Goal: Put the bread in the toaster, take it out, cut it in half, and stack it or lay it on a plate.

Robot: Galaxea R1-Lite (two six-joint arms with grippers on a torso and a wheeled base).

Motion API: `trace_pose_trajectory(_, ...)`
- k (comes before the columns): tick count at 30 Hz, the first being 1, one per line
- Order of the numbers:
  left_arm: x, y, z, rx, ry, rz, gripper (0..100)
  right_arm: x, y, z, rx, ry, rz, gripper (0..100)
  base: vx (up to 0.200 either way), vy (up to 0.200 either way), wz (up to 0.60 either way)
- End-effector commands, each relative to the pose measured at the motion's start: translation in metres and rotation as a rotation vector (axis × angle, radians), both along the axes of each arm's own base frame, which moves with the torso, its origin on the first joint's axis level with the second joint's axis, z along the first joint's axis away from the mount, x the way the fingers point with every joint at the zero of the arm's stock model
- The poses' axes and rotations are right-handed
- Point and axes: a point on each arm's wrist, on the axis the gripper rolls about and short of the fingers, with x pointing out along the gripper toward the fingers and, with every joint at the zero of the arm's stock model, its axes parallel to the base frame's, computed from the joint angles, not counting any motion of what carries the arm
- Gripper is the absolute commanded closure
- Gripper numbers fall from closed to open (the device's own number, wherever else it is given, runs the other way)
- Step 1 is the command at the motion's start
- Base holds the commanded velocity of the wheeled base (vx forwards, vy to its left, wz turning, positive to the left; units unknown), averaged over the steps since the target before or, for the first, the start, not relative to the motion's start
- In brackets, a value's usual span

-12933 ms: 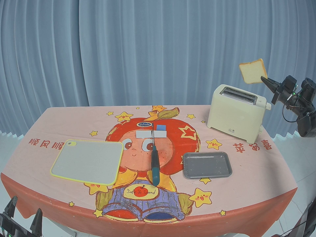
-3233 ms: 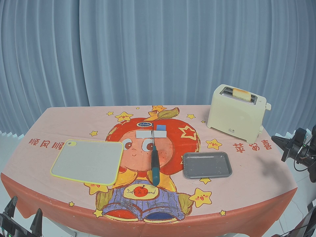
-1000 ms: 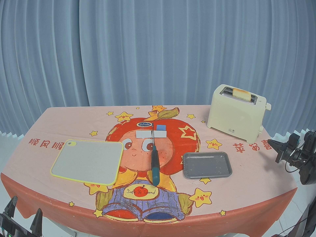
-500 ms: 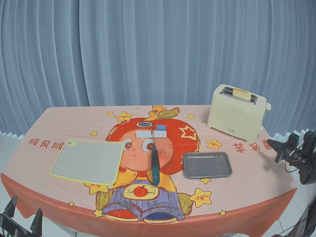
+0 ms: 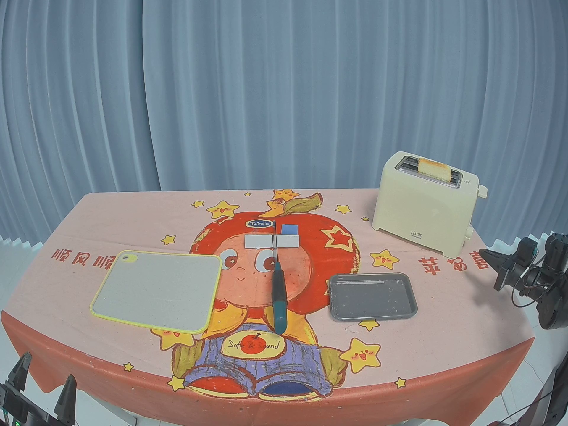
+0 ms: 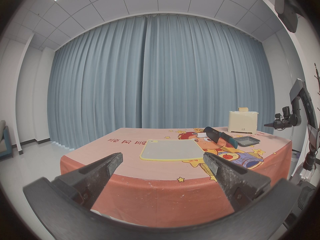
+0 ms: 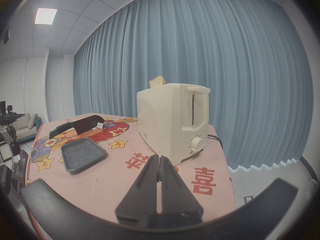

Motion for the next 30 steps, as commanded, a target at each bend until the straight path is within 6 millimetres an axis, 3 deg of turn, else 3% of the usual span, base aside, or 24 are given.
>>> trace_pose_trajectory(1, 0.001, 0.0, -0.005, 0.0, 0.017, 0.0, 0, 0.009, 0.003, 0.018, 0.025, -0.034, 0.014, 100, 0.0, 0.0, 0.0)
trace_pose_trajectory(5, 0.001, 0.0, -0.005, 0.0, 0.017, 0.0, 0, 0.007, 0.006, 0.028, 0.057, -0.02, 0.015, 100, 0.0, 0.0, 0.0)
trace_pose_trajectory(30, 0.001, 0.0, -0.005, 0.0, 0.017, 0.0, 0, 0.009, 0.01, 0.01, 0.04, 0.039, 0.033, 100, 0.0, 0.0, 0.0)
